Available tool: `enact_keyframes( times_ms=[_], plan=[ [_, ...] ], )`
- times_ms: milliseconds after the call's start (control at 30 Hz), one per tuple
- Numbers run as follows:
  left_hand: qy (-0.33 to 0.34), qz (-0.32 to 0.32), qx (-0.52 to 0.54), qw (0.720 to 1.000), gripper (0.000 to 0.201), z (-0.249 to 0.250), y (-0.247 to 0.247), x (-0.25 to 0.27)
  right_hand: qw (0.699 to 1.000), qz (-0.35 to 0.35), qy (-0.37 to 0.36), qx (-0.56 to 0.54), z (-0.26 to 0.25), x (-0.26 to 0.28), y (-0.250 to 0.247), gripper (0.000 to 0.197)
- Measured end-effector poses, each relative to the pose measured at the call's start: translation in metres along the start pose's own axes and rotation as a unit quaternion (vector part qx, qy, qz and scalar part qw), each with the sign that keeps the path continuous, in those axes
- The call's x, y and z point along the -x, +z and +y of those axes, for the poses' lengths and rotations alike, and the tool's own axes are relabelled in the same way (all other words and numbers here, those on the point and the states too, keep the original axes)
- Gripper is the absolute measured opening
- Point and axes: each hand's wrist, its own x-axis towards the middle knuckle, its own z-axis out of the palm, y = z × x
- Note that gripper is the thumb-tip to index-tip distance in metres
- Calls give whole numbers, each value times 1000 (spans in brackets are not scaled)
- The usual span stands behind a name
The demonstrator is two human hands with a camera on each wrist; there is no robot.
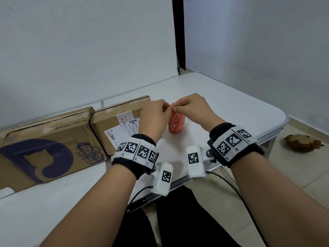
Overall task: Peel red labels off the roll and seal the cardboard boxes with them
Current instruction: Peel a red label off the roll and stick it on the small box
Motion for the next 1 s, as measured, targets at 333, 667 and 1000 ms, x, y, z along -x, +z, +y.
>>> enact_keyframes(
  times_ms=[333, 667, 1000],
  plan=[
    [-19, 9, 43, 999, 21, 1, -2, 4, 1000, 5, 5, 20, 0, 1, 0, 17],
    [-144, 34, 285, 947, 11, 4, -19, 15, 995, 91, 19, 48, 11, -7, -5, 24],
    [-203, 114, 400, 887, 6, -8, -59, 17, 981, 121, 3, 155, 12, -19, 1, 28]
  ],
)
